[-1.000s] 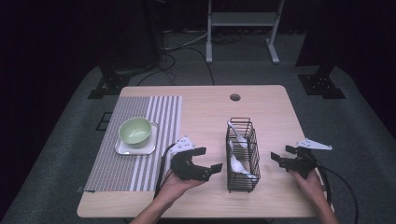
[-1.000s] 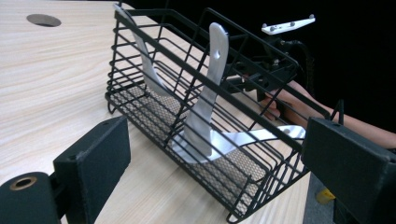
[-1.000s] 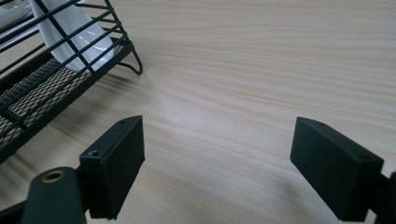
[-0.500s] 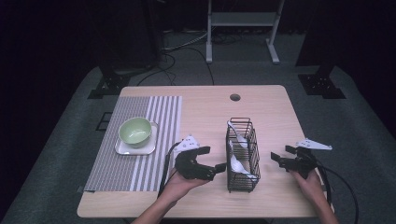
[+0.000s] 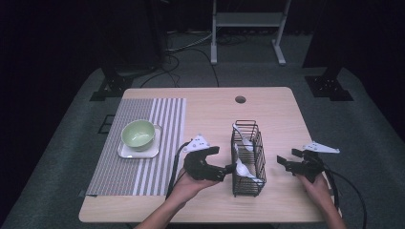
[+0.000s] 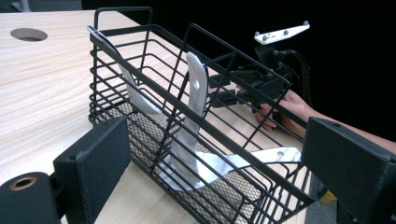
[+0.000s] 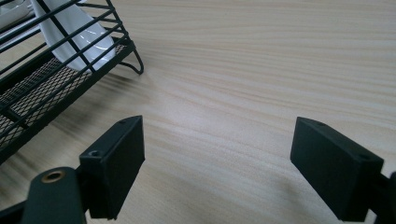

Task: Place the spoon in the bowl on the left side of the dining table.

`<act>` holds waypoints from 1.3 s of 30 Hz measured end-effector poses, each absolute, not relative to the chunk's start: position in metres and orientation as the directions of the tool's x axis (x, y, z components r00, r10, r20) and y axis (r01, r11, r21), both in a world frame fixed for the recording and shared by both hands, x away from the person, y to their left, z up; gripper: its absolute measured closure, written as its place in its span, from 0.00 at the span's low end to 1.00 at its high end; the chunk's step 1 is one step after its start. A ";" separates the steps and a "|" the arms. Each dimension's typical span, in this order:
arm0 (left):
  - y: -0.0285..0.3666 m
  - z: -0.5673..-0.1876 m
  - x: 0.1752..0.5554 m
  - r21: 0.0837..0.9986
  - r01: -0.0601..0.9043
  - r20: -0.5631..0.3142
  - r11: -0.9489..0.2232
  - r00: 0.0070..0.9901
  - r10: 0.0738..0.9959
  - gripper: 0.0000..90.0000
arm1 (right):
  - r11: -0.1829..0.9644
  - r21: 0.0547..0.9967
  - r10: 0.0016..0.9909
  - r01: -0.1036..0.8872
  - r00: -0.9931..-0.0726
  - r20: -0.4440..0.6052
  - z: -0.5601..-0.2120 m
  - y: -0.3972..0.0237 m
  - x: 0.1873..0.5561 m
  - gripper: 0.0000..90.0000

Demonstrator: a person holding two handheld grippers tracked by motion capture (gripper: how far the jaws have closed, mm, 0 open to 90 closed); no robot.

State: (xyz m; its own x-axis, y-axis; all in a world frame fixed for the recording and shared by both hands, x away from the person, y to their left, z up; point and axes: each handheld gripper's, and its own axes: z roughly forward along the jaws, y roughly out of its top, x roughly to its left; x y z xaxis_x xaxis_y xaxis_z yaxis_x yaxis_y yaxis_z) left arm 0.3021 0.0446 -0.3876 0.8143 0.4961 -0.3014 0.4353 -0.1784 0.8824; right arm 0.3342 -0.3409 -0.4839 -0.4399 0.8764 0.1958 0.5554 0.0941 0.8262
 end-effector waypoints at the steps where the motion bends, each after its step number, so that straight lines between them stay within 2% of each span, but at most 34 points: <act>1: 0.045 -0.388 0.302 0.882 0.435 -0.301 -0.178 0.814 0.496 0.08 | 0.094 0.826 0.876 0.556 -0.440 0.196 -0.484 -0.341 0.334 0.18; 17: 0.032 -0.384 0.311 0.886 0.430 -0.279 -0.175 0.794 0.541 0.09 | 0.095 0.826 0.875 0.555 -0.443 0.197 -0.484 -0.341 0.335 0.18; 18: 0.031 -0.384 0.313 0.887 0.428 -0.277 -0.174 0.794 0.542 0.12 | 0.096 0.827 0.875 0.554 -0.443 0.196 -0.484 -0.341 0.335 0.18; 23: 0.028 -0.382 0.314 0.892 0.416 -0.262 -0.175 0.793 0.549 0.16 | 0.094 0.827 0.874 0.555 -0.444 0.198 -0.484 -0.341 0.335 0.18; 25: 0.026 -0.381 0.314 0.893 0.414 -0.260 -0.178 0.796 0.546 0.22 | 0.095 0.826 0.874 0.555 -0.444 0.199 -0.484 -0.341 0.335 0.18; 30: 0.021 -0.380 0.313 0.898 0.399 -0.240 -0.188 0.799 0.551 0.27 | 0.095 0.827 0.873 0.553 -0.446 0.198 -0.484 -0.341 0.335 0.18; 31: 0.020 -0.379 0.313 0.897 0.396 -0.231 -0.196 0.800 0.554 0.32 | 0.095 0.827 0.873 0.554 -0.446 0.199 -0.484 -0.341 0.335 0.18; 34: 0.018 -0.378 0.311 0.907 0.360 -0.181 -0.217 0.801 0.570 0.39 | 0.093 0.827 0.872 0.554 -0.447 0.201 -0.484 -0.341 0.335 0.18; 35: 0.018 -0.378 0.311 0.909 0.357 -0.182 -0.215 0.803 0.567 0.39 | 0.093 0.827 0.872 0.554 -0.447 0.201 -0.484 -0.341 0.335 0.18; 38: 0.017 -0.378 0.311 0.911 0.351 -0.174 -0.215 0.802 0.572 0.49 | 0.092 0.827 0.872 0.554 -0.447 0.202 -0.484 -0.342 0.335 0.18; 39: 0.016 -0.378 0.312 0.912 0.349 -0.172 -0.214 0.801 0.573 0.49 | 0.092 0.827 0.872 0.554 -0.447 0.202 -0.484 -0.342 0.335 0.18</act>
State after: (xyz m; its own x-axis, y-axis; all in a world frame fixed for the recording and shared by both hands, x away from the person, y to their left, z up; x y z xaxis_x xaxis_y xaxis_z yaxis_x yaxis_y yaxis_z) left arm 0.3116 0.0165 -0.3776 0.8012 0.5732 -0.1716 0.3488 -0.2144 0.9123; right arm 0.3349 -0.3415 -0.4841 -0.4467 0.8716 0.2020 0.5545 0.0925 0.8270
